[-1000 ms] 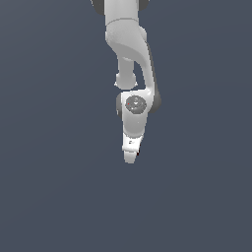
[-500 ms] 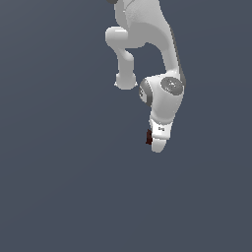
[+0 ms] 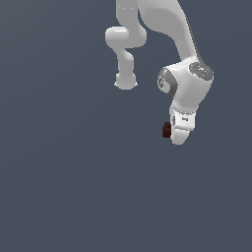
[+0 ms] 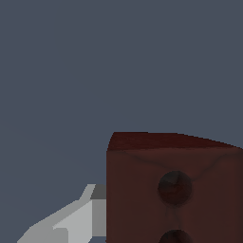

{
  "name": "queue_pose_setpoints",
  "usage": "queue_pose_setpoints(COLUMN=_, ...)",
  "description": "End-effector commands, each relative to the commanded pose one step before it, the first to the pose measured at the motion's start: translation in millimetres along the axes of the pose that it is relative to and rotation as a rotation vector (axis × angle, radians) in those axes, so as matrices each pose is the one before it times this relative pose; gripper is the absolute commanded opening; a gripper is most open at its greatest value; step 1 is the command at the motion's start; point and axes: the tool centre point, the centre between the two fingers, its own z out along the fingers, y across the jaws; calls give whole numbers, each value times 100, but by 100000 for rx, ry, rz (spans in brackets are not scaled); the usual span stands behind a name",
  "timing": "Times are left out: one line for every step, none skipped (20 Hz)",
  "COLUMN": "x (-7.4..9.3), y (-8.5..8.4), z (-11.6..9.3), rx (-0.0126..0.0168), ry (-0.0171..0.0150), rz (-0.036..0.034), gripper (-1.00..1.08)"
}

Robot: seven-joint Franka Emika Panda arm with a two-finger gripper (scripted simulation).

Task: Pick up the object and move it to a goal position.

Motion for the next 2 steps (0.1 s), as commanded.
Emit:
queue_pose_setpoints(x=561, y=-106, z=-397, rx=-97, ry=11, rz=245, gripper=-100)
queue_pose_setpoints(x=44, y=-11, z=-22, rx=0, ry=0, rz=0, gripper=-100)
